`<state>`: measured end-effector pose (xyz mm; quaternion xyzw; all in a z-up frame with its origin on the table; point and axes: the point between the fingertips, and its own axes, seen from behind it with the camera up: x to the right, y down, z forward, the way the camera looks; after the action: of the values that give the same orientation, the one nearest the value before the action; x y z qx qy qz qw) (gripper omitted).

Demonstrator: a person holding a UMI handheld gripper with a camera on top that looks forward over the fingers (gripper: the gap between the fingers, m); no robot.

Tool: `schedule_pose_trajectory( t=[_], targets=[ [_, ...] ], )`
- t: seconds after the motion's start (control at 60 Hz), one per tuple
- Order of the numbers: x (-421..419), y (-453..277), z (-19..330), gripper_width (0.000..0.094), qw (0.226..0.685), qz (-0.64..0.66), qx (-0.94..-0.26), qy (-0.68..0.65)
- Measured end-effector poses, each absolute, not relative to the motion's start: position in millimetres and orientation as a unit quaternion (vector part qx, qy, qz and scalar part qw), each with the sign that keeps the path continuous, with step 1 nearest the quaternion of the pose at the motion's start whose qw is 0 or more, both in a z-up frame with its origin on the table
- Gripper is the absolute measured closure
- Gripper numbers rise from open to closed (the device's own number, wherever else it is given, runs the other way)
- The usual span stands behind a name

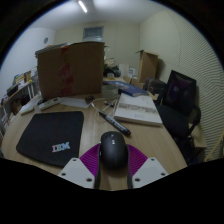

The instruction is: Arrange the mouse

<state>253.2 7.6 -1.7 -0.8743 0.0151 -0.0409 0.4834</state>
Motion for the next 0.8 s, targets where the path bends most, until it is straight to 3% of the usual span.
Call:
schedule_pose_trajectory(
  t=[0.217, 0.317, 0.4, 0.517, 0.633, 0.8],
  targets=[
    [186, 7, 104, 0.0572, 0.560, -0.007, -0.828, 0.006],
    [126, 20, 129, 0.0574, 0.575, 0.018, -0.818, -0.011],
    [75, 31, 113, 0.0574, 0.558, 0.045, -0.828, -0.028],
    [22, 42, 57, 0.0570, 0.511, 0.063, -0.856, -0.057],
    [23, 53, 20, 0.0569, 0.478, 0.041, -0.876, -0.044],
    [37, 56, -3, 0.0547, 0.453, 0.018, -0.891, -0.028]
  ],
)
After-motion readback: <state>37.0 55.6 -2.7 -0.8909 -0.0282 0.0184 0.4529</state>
